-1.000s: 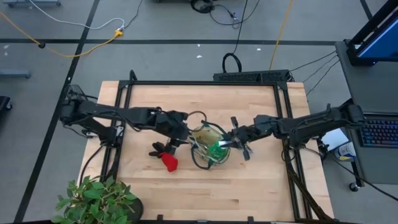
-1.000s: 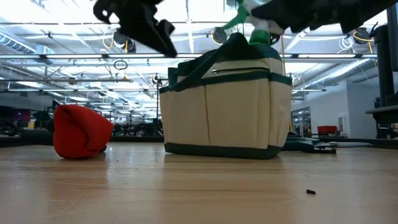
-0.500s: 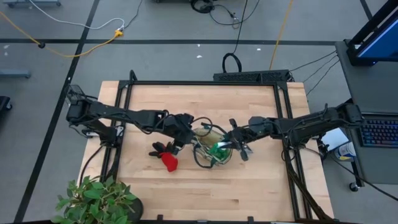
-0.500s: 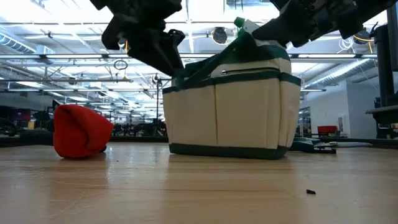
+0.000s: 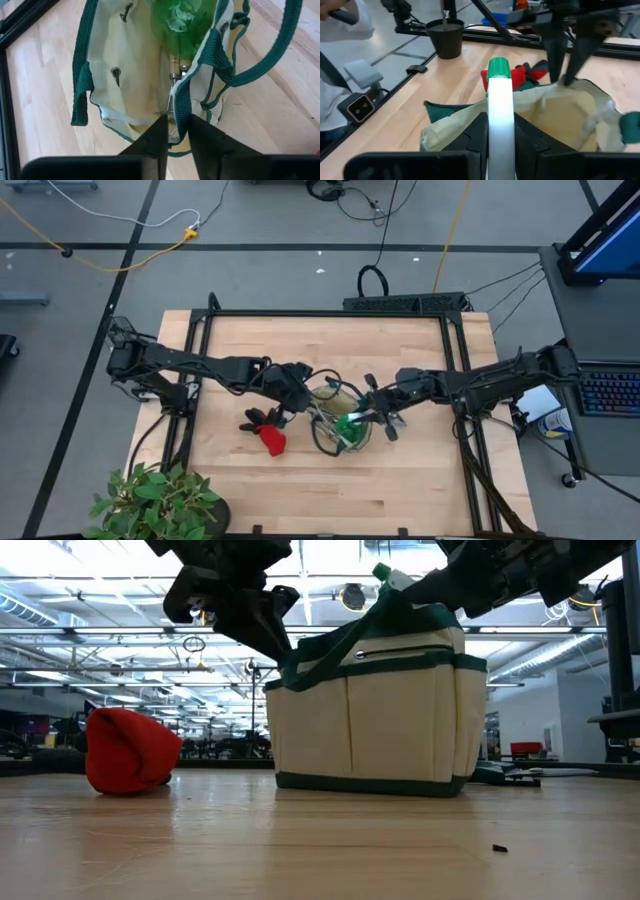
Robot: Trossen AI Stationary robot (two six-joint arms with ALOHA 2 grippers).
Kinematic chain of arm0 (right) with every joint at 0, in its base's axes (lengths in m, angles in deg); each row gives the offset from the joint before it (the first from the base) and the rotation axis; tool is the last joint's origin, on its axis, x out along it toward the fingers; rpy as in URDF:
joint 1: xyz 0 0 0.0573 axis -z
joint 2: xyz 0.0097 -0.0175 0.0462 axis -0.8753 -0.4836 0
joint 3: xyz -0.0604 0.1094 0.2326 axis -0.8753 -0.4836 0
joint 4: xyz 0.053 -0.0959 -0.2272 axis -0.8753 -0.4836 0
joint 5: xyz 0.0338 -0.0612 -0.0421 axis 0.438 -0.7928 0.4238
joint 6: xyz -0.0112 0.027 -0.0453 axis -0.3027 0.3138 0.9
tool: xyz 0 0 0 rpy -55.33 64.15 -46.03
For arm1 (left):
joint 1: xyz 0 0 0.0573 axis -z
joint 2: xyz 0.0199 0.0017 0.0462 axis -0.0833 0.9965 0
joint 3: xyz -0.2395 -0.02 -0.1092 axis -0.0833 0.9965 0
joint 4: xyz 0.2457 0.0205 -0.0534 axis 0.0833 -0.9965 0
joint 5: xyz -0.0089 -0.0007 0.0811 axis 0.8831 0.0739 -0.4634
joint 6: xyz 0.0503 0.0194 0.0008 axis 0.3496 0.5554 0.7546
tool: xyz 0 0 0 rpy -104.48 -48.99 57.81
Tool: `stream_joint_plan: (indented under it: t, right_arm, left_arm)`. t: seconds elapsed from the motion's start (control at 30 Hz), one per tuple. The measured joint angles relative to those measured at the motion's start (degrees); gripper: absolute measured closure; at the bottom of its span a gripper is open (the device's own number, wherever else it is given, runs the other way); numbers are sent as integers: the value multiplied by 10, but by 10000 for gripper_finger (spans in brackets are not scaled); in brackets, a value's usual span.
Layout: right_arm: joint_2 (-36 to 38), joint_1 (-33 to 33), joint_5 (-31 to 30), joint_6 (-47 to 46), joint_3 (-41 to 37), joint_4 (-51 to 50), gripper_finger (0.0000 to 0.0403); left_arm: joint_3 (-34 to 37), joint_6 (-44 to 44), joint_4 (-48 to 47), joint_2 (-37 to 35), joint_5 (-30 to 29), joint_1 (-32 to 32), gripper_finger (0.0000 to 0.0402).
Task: Pick & Place Garden tools in Gardening bag
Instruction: Put the green spray bottle into the light brown gardening bag
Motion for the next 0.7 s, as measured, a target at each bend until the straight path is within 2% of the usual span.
stream_joint_plan:
  t: [0.27, 0.53, 0.7]
  right_arm:
    - [2, 12, -9, -54, -1, -12, 355]
    - [6, 12, 56, -59, -2, -9, 352]
    - [10, 11, 17, -26, -2, -23, 320]
  left_arm:
    - [0, 1, -24, 0, 0, 0, 394]
    - [0, 3, -43, -1, -56, 1, 394]
    - [0, 5, -46, -2, -65, 0, 390]
